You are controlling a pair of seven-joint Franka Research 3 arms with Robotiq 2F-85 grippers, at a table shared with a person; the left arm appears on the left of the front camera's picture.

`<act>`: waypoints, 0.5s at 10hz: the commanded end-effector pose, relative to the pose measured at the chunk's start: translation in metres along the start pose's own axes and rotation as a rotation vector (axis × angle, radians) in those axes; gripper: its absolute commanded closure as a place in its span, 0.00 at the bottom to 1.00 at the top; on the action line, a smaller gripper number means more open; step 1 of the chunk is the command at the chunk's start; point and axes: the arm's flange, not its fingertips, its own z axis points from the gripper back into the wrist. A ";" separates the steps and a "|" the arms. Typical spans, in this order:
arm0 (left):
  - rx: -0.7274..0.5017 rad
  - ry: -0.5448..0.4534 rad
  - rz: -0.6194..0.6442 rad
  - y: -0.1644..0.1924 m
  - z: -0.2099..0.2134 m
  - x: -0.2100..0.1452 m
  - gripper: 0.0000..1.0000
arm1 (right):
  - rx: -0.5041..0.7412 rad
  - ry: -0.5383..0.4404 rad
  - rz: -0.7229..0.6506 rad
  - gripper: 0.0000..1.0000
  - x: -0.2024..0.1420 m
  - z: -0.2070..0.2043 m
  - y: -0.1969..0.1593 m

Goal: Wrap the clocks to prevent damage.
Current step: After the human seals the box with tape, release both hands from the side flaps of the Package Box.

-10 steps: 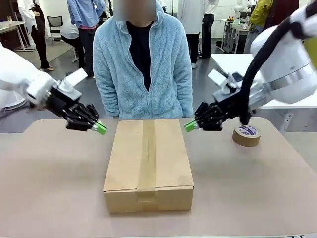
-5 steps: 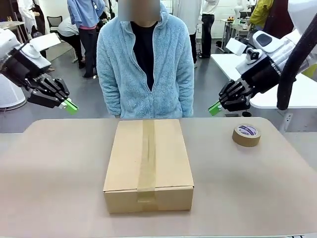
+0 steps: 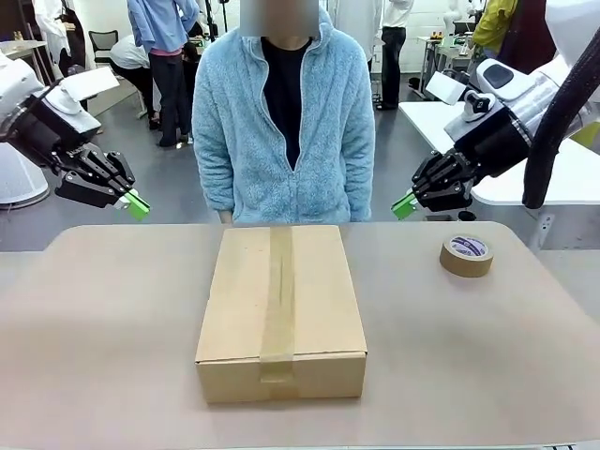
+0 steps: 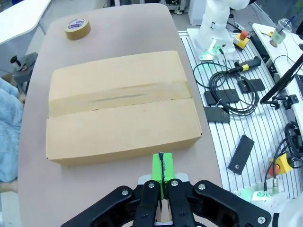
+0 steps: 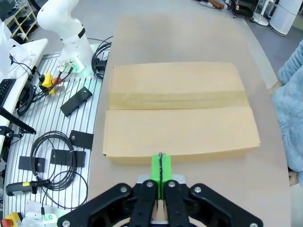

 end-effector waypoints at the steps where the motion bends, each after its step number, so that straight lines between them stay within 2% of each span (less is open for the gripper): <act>1: 0.008 -0.008 -0.008 0.002 0.000 0.000 1.00 | -0.005 0.009 0.001 0.99 -0.002 -0.002 -0.002; 5: 0.008 -0.008 -0.008 0.002 0.000 0.000 1.00 | -0.005 0.009 0.001 0.99 -0.002 -0.002 -0.002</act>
